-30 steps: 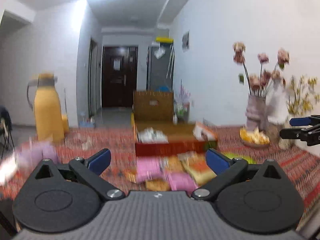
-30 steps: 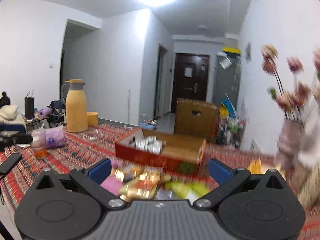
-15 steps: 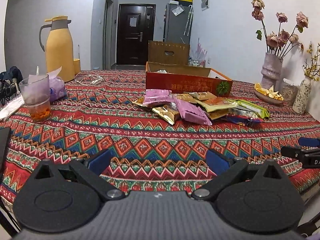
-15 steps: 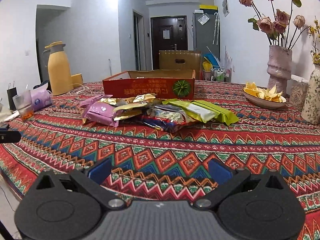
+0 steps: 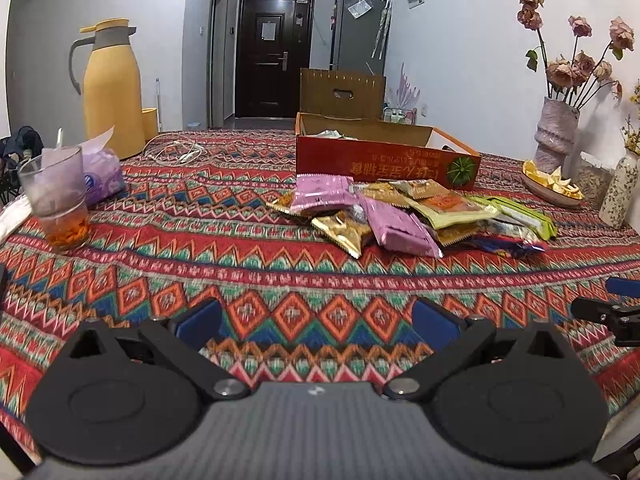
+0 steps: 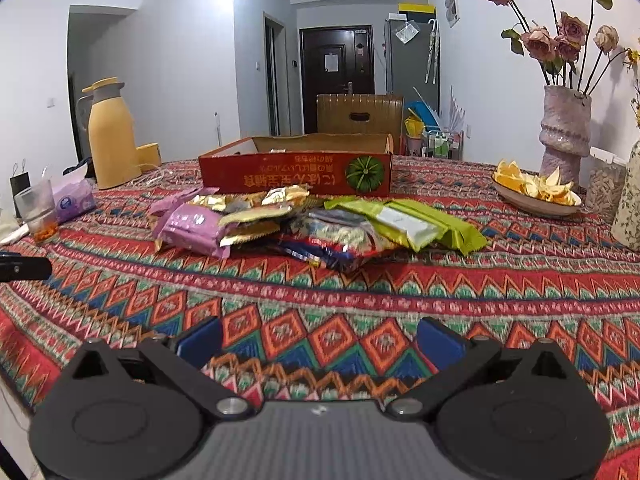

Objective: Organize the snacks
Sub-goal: 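Grasp a pink packet with the left tool while the right tool grasps a white-labelled snack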

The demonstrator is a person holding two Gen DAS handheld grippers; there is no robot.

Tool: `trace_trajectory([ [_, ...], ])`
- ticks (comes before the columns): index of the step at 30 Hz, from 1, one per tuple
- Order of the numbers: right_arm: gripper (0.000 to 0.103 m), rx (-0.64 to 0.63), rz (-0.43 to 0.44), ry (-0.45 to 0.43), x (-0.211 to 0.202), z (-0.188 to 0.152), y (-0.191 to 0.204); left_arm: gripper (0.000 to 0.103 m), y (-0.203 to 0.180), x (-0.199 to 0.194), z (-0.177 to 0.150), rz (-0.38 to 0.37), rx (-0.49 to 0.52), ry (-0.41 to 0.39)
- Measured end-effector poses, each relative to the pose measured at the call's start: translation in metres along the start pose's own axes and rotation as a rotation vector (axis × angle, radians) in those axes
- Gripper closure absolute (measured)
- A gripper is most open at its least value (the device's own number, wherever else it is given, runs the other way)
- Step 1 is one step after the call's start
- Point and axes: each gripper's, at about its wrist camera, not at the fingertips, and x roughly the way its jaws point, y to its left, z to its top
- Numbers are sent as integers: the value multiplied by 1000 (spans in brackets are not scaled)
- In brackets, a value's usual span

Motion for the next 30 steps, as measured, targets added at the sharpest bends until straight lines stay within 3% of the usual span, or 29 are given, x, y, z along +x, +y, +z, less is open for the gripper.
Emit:
trace_trajectory([
  [5, 0, 27, 5, -28, 20, 18, -2, 0, -2, 34, 19, -7, 22, 15],
  [12, 2, 50, 42, -87, 49, 63, -2, 1, 1, 87, 69, -20, 21, -16],
  [16, 22, -2, 7, -55, 85, 96, 3, 12, 2, 132, 97, -32, 21, 13],
  [23, 34, -87, 50, 11, 166, 145, 26, 14, 4, 203, 115, -104, -23, 136],
  [26, 36, -110, 53, 57, 203, 153, 40, 37, 7, 219, 114, -110, -46, 163],
  [29, 42, -104, 46, 103, 234, 153, 48, 41, 11, 220, 111, -116, -63, 137],
  [30, 48, -98, 41, 112, 240, 151, 48, 41, 12, 219, 111, -121, -72, 128],
])
